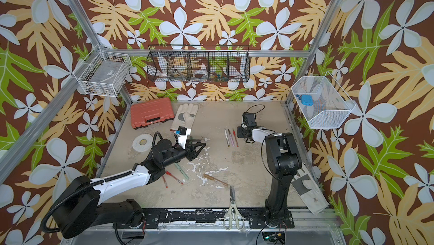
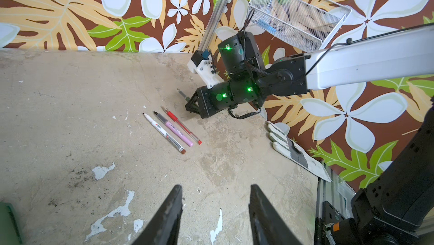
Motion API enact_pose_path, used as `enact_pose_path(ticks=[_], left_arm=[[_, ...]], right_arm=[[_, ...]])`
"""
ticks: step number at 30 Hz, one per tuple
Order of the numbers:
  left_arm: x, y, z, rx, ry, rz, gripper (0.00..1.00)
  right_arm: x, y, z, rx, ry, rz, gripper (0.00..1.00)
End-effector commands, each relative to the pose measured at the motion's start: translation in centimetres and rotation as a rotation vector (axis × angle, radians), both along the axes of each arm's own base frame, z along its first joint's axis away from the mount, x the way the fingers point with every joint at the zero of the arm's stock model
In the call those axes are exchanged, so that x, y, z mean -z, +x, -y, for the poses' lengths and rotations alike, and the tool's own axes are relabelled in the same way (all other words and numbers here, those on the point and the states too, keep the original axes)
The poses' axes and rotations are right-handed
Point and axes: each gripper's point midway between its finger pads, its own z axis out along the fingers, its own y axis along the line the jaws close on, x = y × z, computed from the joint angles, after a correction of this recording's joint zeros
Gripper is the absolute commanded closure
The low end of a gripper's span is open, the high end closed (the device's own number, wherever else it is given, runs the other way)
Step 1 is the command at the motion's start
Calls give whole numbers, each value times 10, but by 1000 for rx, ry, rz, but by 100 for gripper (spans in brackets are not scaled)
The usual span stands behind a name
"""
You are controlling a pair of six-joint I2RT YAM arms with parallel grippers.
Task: Remove pen caps from pens
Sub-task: Place the pen at the top-right of the table, then pick up the pen from the bottom-center of the table.
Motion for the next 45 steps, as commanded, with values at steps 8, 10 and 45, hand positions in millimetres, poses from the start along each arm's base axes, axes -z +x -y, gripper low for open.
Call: enact_pose_path(ticks=[8, 10, 45], left_arm=[[-2, 1, 0, -5, 10, 28, 52], [-2, 2, -1, -8, 12, 26, 52], [21, -15, -46, -210, 48, -316, 52]], right_arm=[[15, 4, -1, -6, 7, -64, 78], [16, 4, 0, 1, 9, -69, 76], [-175, -173, -161, -584, 230, 344, 48]])
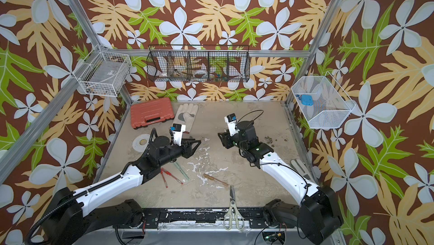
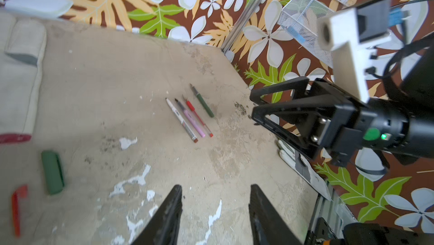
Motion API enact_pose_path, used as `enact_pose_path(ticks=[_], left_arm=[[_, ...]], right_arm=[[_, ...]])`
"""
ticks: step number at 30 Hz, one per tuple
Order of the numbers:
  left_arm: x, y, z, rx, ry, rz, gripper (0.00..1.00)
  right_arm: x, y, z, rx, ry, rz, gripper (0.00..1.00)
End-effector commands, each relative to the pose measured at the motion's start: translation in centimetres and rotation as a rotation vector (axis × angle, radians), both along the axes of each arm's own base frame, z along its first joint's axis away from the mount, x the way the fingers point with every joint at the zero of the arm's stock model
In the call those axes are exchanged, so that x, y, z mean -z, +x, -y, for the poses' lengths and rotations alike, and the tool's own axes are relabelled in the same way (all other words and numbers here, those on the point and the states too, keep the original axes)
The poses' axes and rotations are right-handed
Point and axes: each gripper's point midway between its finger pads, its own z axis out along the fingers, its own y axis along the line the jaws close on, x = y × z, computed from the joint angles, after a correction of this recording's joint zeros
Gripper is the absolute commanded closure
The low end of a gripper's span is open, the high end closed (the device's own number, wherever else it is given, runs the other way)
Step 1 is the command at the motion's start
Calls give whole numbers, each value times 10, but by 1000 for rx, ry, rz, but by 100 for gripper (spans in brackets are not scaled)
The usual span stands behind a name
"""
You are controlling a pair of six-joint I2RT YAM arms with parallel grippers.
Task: Remove pen caps from pens
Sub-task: Pick up the pen from the bottom-center of the table.
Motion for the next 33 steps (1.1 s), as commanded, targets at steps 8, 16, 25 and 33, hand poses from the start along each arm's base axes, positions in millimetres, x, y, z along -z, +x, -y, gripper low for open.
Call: enact_pose_path(ticks=[8, 16, 25, 33], left_arm=[[63, -45, -57, -148, 94, -257, 53], [93, -70, -63, -109, 77, -339, 56], [110, -86, -39, 34, 89, -367, 56], [111, -94, -26, 84, 75, -365, 56]], right_arm=[[82, -88, -40, -161, -252, -141, 50], [128, -135, -37, -142, -379, -319, 56], [172, -157, -16, -155, -576, -397, 55], [185, -147, -17, -140, -643, -392, 55]])
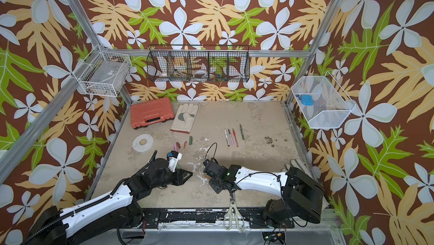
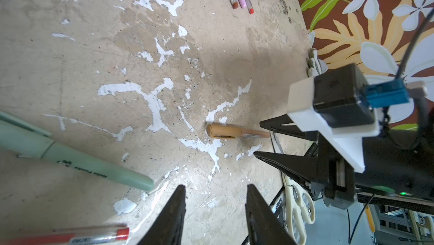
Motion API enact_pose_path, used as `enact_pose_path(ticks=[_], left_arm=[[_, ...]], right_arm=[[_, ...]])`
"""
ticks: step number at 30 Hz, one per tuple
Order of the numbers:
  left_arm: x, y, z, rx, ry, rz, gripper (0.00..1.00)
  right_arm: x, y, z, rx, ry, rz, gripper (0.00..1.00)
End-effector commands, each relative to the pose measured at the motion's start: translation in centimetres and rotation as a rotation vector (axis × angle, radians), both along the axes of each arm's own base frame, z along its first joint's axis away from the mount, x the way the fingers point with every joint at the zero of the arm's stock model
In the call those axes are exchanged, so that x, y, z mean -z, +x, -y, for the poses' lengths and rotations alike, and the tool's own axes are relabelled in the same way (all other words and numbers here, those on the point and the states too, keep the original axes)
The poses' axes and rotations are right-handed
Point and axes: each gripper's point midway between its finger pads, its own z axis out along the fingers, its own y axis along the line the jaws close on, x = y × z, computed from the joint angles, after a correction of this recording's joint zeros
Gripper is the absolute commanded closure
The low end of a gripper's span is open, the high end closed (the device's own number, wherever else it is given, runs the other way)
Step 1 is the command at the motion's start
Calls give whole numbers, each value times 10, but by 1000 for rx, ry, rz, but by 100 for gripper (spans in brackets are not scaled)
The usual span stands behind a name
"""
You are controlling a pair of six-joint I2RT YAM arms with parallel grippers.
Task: Remove pen caps from pens
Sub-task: Pick up the pen from the bottom-center of the table.
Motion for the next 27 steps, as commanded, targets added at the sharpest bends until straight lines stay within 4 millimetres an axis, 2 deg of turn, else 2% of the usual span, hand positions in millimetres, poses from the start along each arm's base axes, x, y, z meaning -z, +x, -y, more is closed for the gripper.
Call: enact_pose_path(ticks=[1, 5, 11, 16, 24, 27], left_arm=[[-7, 1, 6, 9, -38, 18, 56], [-7, 2, 5, 2, -41, 18, 56], [-6, 3, 4, -10, -41, 18, 55], [-7, 4, 4, -9, -38, 20, 55], [-8, 6, 5, -15, -34, 26, 55], [-9, 8, 6, -14, -33, 28, 55]], right_arm=[[5, 6, 3, 4, -36, 19, 55], [13, 6, 3, 3, -20, -13, 58], [18, 3, 1, -3, 11, -43, 70], [21, 0, 0, -7, 26, -57, 72], [23, -5, 2, -4, 45, -70, 80], [24, -7, 2, -8, 47, -75, 87]])
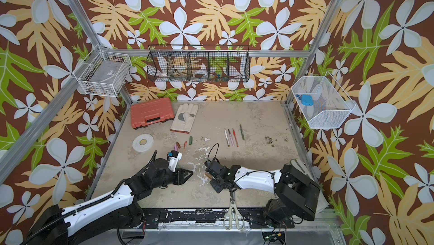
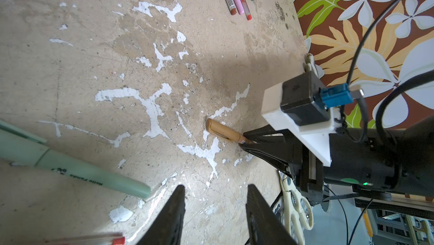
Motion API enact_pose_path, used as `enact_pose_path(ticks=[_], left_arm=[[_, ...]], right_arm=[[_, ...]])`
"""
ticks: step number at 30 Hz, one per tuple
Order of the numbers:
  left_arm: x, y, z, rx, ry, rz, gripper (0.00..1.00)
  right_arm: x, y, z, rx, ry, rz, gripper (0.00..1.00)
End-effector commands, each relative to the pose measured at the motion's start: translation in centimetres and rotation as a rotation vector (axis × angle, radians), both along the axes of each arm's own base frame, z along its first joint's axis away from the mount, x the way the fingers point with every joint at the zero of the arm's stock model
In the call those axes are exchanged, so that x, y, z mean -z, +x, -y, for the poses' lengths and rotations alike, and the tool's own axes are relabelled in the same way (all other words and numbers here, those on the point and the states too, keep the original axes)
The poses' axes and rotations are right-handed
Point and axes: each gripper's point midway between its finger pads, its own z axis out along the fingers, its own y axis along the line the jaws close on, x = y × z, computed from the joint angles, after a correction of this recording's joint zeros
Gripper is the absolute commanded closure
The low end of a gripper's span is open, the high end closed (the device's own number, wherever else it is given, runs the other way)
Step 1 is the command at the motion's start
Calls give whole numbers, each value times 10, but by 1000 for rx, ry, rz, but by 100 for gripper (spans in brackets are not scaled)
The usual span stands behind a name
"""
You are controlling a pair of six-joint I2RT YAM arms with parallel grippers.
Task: Remove pen caps from pens
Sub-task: Pick up the pen from the bottom-center of the table.
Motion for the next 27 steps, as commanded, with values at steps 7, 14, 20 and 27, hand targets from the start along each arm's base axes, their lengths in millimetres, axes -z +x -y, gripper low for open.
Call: enact_pose_path(ticks=[7, 14, 20, 27], left_arm=[[-10, 12, 2, -36, -7, 38, 53], [-33, 32, 8, -76, -14, 103, 46], [-79, 56, 18, -96, -113, 181, 41], [-127, 99, 5, -123, -266, 278, 38]], right_arm=[[0, -7, 3, -4, 7, -22, 93], [-37, 14, -9, 27, 74, 74, 94], [-92, 51, -16, 93, 206, 170, 94], [-152, 105, -16, 154, 421, 236, 94]])
